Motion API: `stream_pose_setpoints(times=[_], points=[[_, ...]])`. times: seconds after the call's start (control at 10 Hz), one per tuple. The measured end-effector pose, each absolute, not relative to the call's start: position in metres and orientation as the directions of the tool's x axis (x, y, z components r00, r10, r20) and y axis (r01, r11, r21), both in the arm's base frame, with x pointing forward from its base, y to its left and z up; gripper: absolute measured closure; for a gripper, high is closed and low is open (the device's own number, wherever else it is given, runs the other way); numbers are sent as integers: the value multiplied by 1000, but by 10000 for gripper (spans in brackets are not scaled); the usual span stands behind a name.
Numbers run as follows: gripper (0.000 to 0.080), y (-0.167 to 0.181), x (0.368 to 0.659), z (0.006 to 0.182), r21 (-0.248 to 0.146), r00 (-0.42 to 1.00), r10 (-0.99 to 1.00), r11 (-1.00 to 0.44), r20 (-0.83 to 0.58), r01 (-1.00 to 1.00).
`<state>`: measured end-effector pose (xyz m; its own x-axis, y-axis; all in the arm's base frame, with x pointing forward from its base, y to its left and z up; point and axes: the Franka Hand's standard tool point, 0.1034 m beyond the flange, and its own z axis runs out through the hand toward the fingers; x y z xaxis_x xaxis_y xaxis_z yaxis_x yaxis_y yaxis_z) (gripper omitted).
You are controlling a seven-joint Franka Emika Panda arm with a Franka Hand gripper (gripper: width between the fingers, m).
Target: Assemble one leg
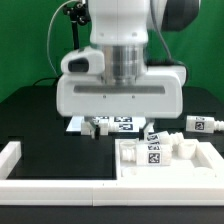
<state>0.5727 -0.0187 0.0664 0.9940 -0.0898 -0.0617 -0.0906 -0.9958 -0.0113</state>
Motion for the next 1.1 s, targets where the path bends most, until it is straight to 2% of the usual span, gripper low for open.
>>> stream_pose_setpoints(times=[0.2, 0.3, 0.6, 0.7, 1.1], points=[[150, 1, 562, 82, -19, 993, -107, -994, -52, -108], [150, 11, 559, 80, -17, 991, -125, -992, -37, -126], [150, 10, 558, 79, -17, 994, -106, -994, -39, -107], [150, 12, 556, 79, -14, 988, -146, -989, -43, -147], [150, 52, 504, 84, 18, 879, -468, -883, -90, -468]])
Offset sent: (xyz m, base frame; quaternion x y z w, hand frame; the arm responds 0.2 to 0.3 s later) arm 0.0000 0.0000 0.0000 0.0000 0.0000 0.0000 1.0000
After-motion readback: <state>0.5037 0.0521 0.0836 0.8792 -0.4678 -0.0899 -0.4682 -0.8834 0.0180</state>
